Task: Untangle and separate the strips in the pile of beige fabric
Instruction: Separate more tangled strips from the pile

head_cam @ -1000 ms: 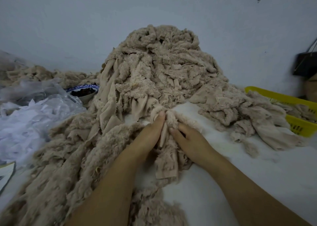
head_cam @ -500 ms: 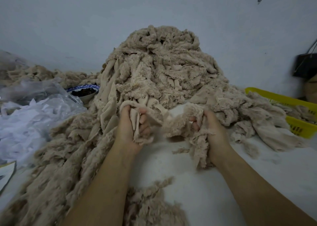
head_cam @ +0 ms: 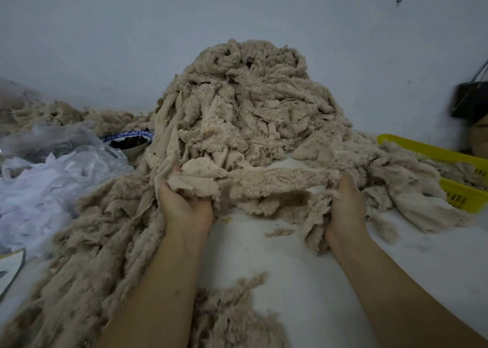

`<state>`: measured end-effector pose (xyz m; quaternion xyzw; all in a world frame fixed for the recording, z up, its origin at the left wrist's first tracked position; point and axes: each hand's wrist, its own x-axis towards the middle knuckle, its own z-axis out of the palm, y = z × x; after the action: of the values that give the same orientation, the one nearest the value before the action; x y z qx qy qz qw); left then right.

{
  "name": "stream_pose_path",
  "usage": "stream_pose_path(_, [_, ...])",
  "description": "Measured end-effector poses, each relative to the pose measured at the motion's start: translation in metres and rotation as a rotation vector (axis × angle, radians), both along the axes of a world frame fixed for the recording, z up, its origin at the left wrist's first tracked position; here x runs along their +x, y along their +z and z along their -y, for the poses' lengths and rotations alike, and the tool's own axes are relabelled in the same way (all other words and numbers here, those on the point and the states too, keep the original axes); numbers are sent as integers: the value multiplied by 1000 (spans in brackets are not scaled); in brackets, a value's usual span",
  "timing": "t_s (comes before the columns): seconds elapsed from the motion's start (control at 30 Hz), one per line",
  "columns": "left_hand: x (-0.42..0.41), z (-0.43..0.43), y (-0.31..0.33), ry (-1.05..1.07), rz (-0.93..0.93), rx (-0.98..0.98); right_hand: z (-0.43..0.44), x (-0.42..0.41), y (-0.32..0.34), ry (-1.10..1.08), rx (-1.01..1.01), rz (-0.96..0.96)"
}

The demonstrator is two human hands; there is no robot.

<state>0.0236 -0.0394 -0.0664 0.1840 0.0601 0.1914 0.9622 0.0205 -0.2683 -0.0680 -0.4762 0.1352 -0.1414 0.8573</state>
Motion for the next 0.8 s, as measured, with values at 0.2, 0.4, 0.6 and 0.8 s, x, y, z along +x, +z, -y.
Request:
stream_pose_path(0.2, [-3,5,3,-127,-21,18,3,6,-5,-60,-156,32])
stream_pose_path(0.4, [-4,10,4,-264,16,165,-3,2,-5,5,-474,87])
stream_pose_path(0.6, [-10,21,9,-397,66,220,-29,-8,-10,263,-1150,373])
stream_pose_path(0.8, [-14,28,13,-458,78,221,-37,-6,-26,371,-1576,374])
